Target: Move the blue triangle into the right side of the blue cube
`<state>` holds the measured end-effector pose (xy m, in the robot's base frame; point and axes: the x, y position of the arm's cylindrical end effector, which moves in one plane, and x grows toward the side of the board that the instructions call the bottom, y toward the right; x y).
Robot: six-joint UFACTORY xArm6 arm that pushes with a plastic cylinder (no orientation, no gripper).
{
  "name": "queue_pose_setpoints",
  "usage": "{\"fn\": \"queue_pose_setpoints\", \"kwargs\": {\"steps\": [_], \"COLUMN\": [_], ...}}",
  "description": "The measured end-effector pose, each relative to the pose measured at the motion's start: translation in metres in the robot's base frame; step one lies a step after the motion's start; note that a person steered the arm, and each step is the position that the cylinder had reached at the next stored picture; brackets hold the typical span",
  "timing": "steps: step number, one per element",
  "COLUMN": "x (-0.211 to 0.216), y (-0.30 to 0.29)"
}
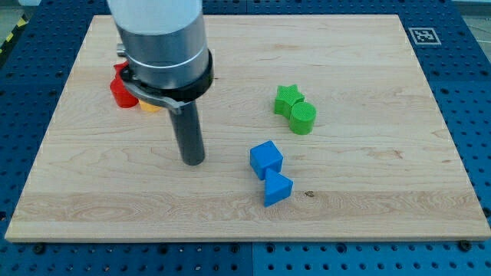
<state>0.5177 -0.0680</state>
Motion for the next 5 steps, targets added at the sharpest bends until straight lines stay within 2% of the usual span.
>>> {"fn": "queue_pose_setpoints", "kwargs": {"steps": [1, 3, 5], "x": [0.013, 0.072, 0.075], "y": [0.013, 0.025, 0.059]}}
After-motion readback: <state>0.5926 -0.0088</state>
